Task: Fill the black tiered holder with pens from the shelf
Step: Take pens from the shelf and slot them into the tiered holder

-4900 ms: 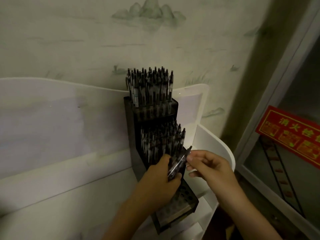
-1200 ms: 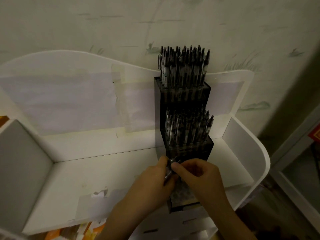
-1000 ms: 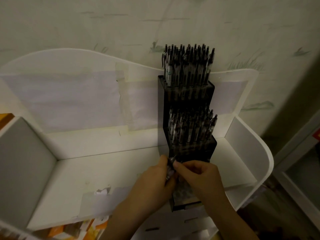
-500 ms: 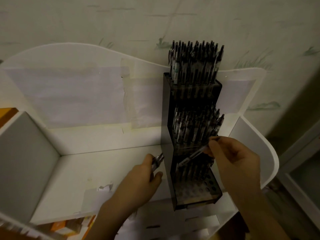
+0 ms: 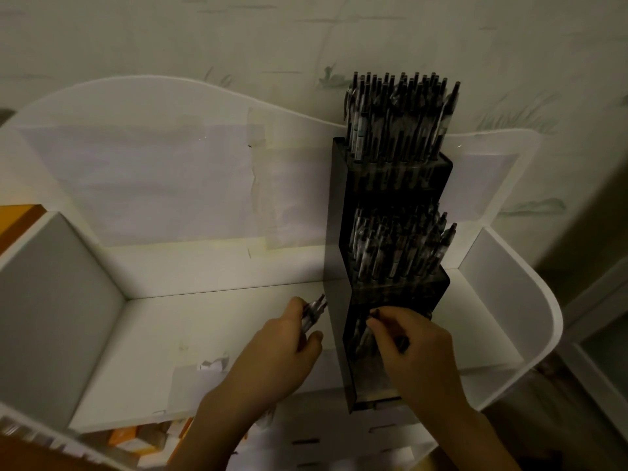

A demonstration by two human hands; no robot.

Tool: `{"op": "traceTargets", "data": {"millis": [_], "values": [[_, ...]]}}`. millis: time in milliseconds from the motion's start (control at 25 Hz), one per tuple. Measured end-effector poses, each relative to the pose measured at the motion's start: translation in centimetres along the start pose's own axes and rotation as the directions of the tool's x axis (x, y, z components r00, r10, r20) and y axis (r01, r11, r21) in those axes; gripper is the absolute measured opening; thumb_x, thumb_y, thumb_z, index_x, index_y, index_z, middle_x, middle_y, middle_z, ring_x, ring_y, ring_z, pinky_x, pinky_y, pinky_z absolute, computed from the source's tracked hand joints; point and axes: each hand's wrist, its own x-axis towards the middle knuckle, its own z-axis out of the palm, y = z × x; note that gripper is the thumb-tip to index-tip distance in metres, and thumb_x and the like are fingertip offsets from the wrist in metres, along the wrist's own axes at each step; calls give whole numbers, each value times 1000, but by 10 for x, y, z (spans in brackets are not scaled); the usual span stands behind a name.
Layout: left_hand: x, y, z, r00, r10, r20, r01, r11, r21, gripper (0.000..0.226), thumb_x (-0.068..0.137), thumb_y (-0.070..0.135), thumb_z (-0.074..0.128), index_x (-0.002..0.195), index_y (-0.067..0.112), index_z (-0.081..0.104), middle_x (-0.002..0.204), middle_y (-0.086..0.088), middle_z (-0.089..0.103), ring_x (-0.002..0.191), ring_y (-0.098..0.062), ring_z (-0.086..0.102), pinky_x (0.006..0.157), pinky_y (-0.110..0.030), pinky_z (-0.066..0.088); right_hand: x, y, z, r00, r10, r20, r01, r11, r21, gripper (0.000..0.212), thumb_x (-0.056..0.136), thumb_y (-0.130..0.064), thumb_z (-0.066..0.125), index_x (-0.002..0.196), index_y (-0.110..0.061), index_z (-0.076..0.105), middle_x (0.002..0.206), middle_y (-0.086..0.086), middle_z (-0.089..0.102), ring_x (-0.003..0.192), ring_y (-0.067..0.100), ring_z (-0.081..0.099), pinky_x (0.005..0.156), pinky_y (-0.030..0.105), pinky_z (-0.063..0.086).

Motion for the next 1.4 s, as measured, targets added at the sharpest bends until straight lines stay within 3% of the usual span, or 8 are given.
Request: {"op": "traceTargets", "data": {"millis": [160,440,600,680,960,1080,1240,1400], "values": [[-1,3,-1,1000,-6,6,6,1000,0,27,97,34,51,119,31,36,81,11,55,65,-5,58,57,-12,44,-12,7,12,995,39,97,-36,999,-36,17,83,-16,75,99,-12,75,87,-2,74,78,6,67,75,-1,44],[-5,11,-2,999,23,47,-21,999,-35,20,97,32,50,112,33,37,80,8,58,64,-6,57,55,-13,44,-13,3,8,981,184,64,-190,977,96,27,79,-20,78,104,-19,67,84,-12,70,80,-1,67,73,13,55],[-6,14,1,994,57,88,-51,996,-70,11,98,26,47,105,32,40,76,4,57,57,-7,53,51,-16,42,-10,-13,-3,990,143,2,-142,983,114,11,82,-31,73,92,-29,69,72,-14,66,69,5,65,61,12,52],[-6,17,3,991,78,107,-70,994,-79,8,99,26,47,105,30,43,75,5,58,56,-5,53,52,-18,43,-7,-20,-6,984,167,53,-175,965,197,7,82,-33,72,89,-32,72,74,-15,69,69,6,66,62,16,53],[-6,31,11,974,136,182,-110,983,-145,5,100,33,43,102,29,43,78,7,58,61,-1,54,59,-23,47,-2,-26,-8,893,361,269,-448,762,468,13,77,-15,78,79,-28,78,74,-8,74,67,1,67,59,12,49],[-8,38,9,964,125,234,-86,982,-168,11,101,33,43,105,24,43,86,0,62,67,-12,60,68,-37,55,0,-23,-15,852,428,301,-522,662,537,6,75,-19,78,79,-23,79,78,0,76,70,9,70,61,17,53],[-9,43,1,956,128,262,-85,982,-171,13,101,35,41,107,23,44,87,-5,65,71,-21,66,70,-47,55,7,-22,-31,842,479,247,-497,512,701,20,70,-22,75,86,-9,75,85,14,75,80,28,73,65,25,58],[-6,40,-7,976,119,180,-81,975,-205,11,101,36,39,106,28,46,82,-3,66,64,-15,68,67,-45,58,16,-25,-55,912,410,-21,-268,634,726,16,71,-21,75,86,-20,78,81,8,76,73,25,74,66,24,59]]}}
